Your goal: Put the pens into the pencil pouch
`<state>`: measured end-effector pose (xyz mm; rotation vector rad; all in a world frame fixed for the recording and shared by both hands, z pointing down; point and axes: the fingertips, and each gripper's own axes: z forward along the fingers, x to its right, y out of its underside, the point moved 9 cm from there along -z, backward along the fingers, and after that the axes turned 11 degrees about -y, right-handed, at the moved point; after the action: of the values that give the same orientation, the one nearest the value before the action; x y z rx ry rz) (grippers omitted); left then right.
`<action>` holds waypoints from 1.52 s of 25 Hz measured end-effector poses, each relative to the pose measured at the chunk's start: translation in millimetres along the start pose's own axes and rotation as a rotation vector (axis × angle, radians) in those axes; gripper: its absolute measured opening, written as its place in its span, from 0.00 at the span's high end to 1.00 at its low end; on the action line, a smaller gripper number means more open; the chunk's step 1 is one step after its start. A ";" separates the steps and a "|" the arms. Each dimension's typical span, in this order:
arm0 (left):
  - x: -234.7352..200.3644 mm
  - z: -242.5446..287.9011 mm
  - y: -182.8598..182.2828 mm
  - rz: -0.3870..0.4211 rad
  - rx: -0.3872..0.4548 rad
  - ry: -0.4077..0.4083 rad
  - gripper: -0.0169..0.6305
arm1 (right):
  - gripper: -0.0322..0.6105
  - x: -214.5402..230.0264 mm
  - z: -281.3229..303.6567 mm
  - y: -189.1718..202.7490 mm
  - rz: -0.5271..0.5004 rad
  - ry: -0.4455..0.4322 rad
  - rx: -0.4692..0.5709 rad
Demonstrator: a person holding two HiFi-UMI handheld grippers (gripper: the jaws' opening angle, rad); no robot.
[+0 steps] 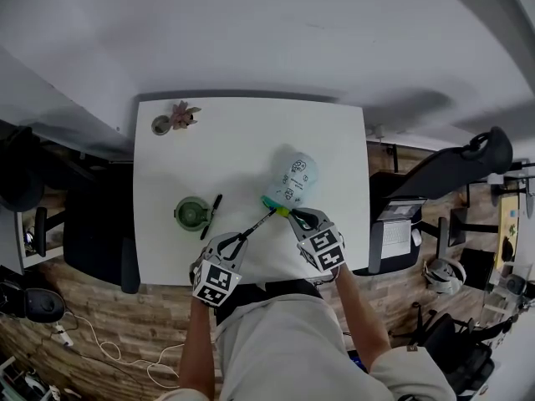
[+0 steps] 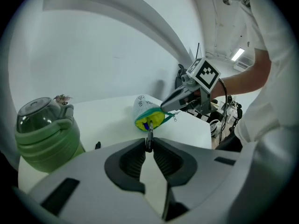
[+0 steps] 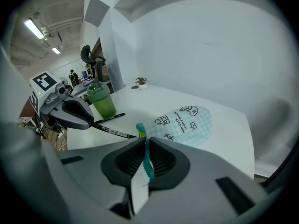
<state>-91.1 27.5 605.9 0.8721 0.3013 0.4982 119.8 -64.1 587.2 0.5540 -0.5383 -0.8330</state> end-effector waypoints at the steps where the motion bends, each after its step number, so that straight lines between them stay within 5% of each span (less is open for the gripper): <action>1: 0.2 2.4 -0.9 -0.002 0.004 0.001 0.90 | 0.90 -0.3 0.0 -0.9 0.005 -0.001 0.004; 27: 14.4 88.1 -26.1 -0.097 0.067 0.037 0.90 | 0.91 -19.7 0.7 -6.7 0.113 -0.062 0.097; 38: 29.9 115.4 -22.8 -0.070 0.016 0.013 0.89 | 0.91 -18.6 1.0 -0.7 0.131 -0.070 0.104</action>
<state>-7.6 -44.2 657.0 0.8712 0.3469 0.4370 108.4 -49.8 583.4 0.5803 -0.6778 -0.7040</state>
